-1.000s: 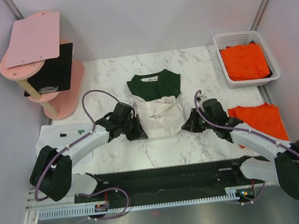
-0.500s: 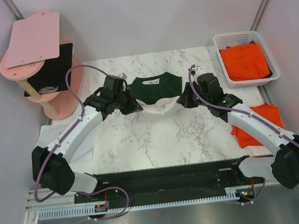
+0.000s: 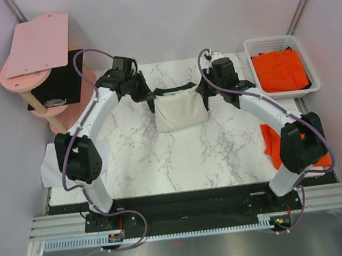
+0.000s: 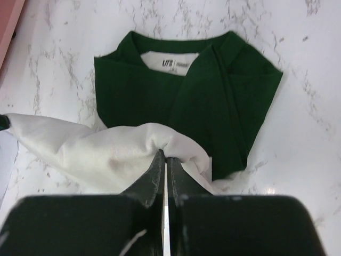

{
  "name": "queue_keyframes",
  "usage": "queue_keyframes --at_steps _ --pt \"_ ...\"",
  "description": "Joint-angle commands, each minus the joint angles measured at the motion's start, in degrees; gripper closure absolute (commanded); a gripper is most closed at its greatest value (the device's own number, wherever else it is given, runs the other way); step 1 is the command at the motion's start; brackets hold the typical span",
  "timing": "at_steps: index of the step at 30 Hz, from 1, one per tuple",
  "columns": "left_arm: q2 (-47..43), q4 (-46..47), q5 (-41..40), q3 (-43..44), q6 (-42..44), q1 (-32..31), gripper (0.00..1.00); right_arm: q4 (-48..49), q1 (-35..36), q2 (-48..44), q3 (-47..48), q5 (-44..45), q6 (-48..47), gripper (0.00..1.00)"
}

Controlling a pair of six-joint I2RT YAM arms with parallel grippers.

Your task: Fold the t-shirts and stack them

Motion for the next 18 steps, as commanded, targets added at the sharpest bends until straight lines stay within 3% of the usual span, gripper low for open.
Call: queue_keyframes --at_steps 1,11,18 --pt "3.60 -1.58 3.14 8.87 3.56 1.77 0.98 3.71 -0.70 5.19 8.29 0.80 -1.92 0.99" --pt "20.29 -6.76 7.18 31.79 4.36 5.20 0.98 4.15 -3.69 17.76 20.08 -0.08 -2.10 0.99" --pt "32.25 -6.77 10.17 38.93 3.65 6.17 0.98 3.44 -5.45 30.14 29.04 -0.87 -1.39 0.98"
